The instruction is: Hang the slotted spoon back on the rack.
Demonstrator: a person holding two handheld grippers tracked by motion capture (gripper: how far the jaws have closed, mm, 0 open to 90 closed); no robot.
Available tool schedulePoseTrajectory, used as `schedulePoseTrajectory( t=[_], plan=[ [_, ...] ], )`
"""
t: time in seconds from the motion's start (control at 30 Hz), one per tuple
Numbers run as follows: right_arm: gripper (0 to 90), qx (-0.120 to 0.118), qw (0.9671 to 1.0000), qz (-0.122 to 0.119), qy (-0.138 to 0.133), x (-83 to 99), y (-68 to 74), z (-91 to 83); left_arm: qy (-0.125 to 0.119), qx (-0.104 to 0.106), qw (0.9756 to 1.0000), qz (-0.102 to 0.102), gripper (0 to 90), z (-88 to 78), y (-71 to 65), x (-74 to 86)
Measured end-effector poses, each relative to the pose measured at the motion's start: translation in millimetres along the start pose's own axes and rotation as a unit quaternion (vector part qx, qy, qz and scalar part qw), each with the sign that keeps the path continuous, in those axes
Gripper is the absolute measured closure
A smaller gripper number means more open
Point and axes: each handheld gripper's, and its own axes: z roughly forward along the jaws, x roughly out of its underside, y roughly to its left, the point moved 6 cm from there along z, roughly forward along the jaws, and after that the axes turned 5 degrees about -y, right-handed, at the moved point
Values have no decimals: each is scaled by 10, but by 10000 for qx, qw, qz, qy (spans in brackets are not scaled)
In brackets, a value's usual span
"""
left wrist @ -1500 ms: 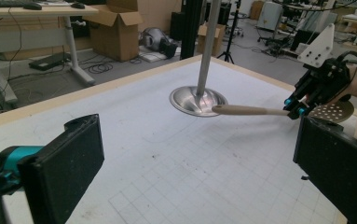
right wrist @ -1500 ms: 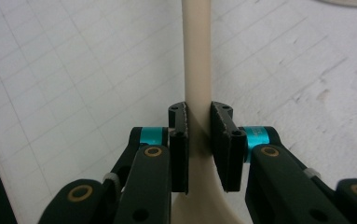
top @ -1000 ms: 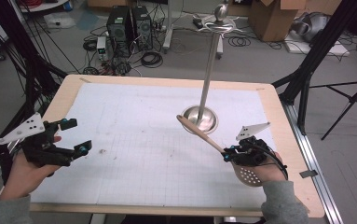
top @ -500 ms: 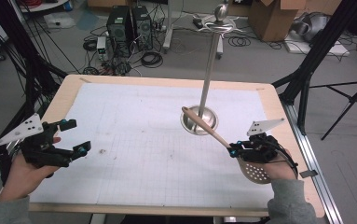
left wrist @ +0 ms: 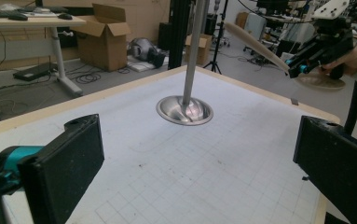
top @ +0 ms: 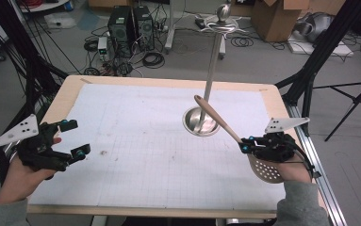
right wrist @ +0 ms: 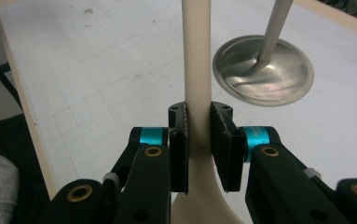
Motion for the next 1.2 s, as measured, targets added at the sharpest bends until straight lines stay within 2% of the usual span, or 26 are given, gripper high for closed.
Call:
schedulePoseTrajectory(
  t=[0.33,0.5,0.63,0.77,1.1,1.2],
  plan=[
    [779,49,9998,72,-172,-21,-62,-117,-25,-134,9999,-85,21,-11,22,-17],
    [779,72,9998,9,-189,-44,-100,-143,-12,-179,9998,-132,21,-24,47,5],
    [780,29,9995,-14,-309,-62,-125,-170,-45,-162,9998,-110,21,-40,43,-10],
    [780,-54,9990,-65,-430,-66,-156,-207,-132,-3,9999,-108,21,-50,8,-26],
    [780,-209,9987,-159,-448,-127,-265,-365,-103,-82,9999,-107,21,-67,25,-11],
    [780,-204,9987,-124,-454,-159,-302,-407,-108,-18,9999,-100,21,-69,18,-11]
  ],
)
